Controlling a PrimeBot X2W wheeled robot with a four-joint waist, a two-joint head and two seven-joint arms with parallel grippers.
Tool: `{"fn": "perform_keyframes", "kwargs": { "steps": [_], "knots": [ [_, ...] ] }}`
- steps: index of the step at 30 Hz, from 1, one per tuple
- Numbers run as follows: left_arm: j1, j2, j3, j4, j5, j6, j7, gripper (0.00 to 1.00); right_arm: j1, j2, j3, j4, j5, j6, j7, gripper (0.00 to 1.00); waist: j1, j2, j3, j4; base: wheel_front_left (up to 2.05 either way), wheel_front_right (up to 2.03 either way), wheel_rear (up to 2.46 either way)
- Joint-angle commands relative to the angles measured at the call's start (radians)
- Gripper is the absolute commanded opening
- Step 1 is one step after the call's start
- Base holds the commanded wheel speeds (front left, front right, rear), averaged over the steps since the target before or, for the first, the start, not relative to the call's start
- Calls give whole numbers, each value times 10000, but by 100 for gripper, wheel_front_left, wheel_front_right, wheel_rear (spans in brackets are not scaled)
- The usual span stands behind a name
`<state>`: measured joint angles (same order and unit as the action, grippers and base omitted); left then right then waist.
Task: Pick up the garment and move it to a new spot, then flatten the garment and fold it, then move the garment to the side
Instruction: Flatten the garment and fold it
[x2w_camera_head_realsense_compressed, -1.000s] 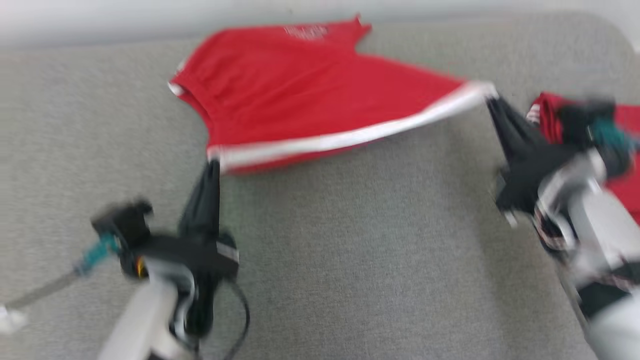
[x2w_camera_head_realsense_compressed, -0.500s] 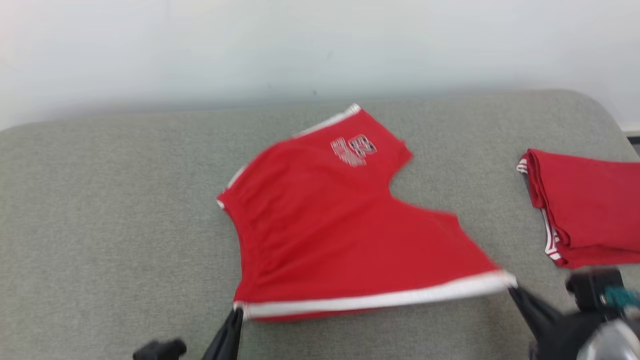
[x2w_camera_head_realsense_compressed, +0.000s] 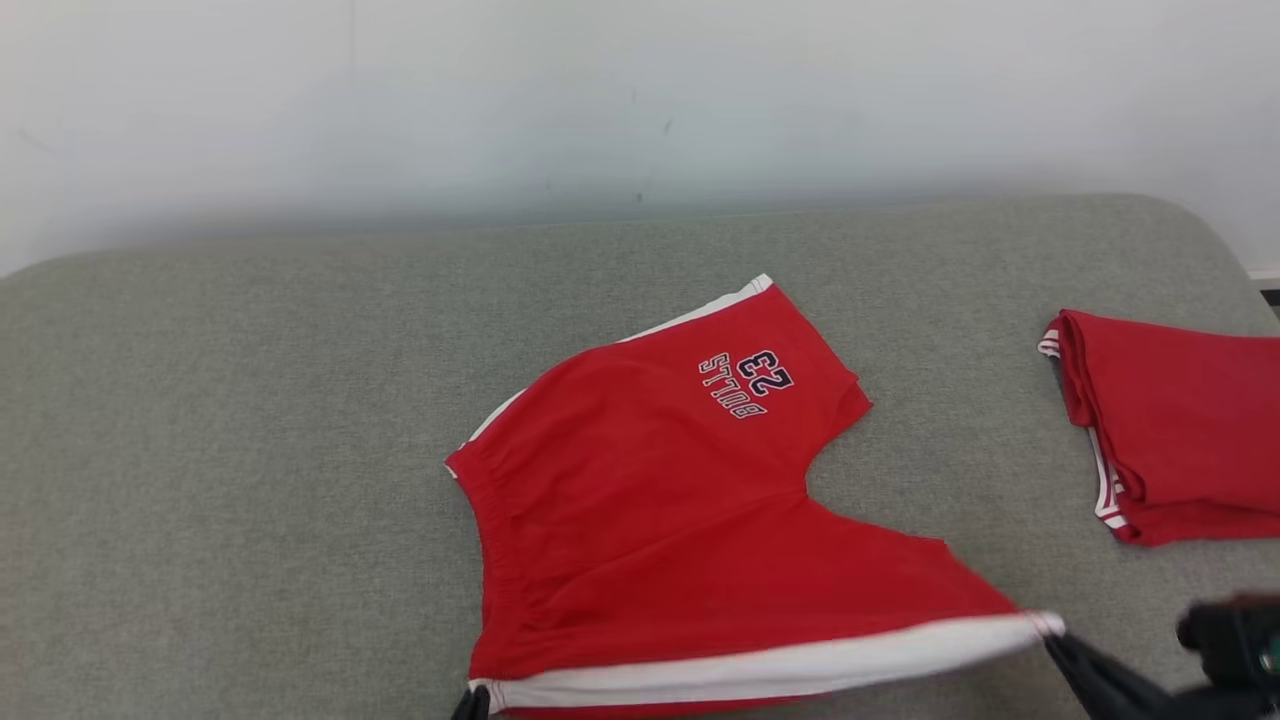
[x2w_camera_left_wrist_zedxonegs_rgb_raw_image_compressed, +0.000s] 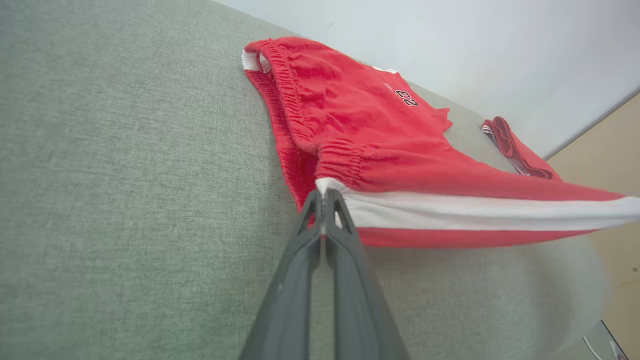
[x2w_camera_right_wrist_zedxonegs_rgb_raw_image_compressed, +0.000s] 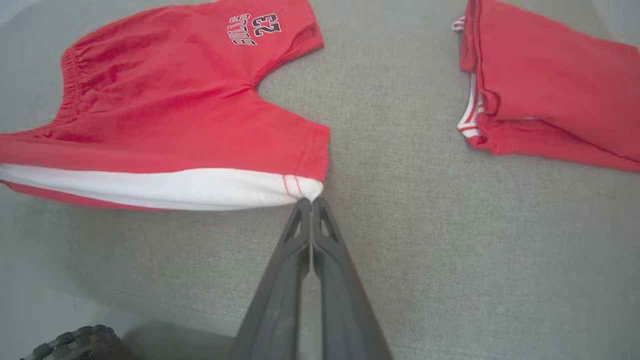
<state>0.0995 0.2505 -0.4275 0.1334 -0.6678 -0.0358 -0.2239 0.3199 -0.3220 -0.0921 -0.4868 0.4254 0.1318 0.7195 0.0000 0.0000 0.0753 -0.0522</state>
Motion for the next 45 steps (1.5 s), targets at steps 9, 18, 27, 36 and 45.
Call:
{"fn": "perform_keyframes", "kwargs": {
  "steps": [9,18,27,36,45],
  "knots": [
    [-1499,-545,38,57,-172,459,735,0,-4012,-1446,1705,2922,559,-25,-1090,0,0,0,306,402,0,0,0],
    [-3628,-1224,-53,1193,-348,713,1697,0,-7877,-2024,3558,6614,597,-25,-2617,0,0,0,971,1265,0,0,0],
    [-5939,-1722,-30,2779,-259,707,1289,0,-10556,-2057,4134,9443,-224,-25,-3826,0,0,0,2102,1818,0,0,0],
    [-7343,-1930,-213,3921,-471,510,829,0,-12115,-1612,4537,11136,-766,-25,-4649,0,0,0,2739,1994,0,0,0],
    [-8015,-1998,-737,4521,-511,390,546,49,-13034,-1231,4720,12425,-823,-25,-5341,29,0,0,2829,2035,0,0,0]
  ]
}}
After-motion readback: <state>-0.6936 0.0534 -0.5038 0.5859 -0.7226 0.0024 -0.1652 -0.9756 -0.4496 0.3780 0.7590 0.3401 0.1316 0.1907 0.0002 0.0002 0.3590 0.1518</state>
